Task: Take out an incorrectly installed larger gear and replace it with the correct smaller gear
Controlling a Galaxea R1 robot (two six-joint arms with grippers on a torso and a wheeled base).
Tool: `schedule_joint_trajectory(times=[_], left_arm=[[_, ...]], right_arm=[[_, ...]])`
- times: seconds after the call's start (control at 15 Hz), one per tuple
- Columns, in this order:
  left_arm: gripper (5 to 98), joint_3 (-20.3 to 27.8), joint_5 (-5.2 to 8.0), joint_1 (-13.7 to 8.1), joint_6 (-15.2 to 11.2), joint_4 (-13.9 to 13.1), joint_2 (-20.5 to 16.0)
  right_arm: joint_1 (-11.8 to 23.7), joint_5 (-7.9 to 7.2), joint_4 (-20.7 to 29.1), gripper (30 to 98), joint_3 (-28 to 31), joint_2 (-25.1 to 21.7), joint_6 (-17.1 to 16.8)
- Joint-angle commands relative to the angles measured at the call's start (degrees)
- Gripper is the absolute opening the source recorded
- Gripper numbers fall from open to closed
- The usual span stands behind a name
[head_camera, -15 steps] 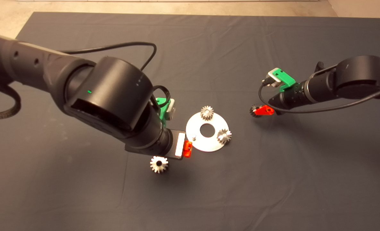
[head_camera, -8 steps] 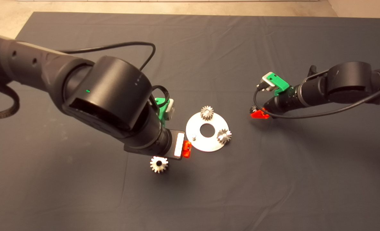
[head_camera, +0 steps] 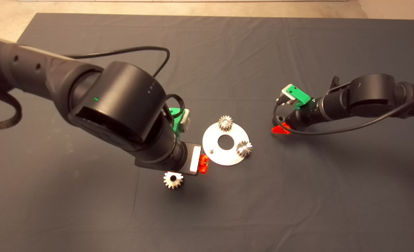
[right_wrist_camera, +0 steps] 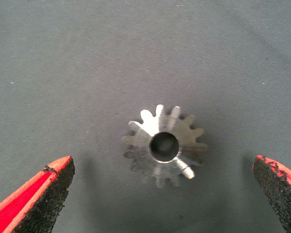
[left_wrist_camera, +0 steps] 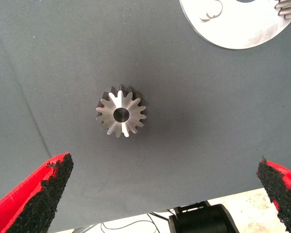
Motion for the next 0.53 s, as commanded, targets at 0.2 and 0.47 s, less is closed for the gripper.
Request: schedule_joint_trajectory(times=[0.2, 0.47], left_arm=[[97.8, 0.5, 7.57, -1.0, -0.4, -1.2, 0.1], [97.8, 0.5, 7.57, -1.0, -0.4, -1.2, 0.0]], right_arm=[[-1.4, 3.37, -4.3, 97.2, -1.9, 0.0, -0.5], [-1.6, 3.64, -4.5, 94.9, -2.1, 0.1, -0.6]])
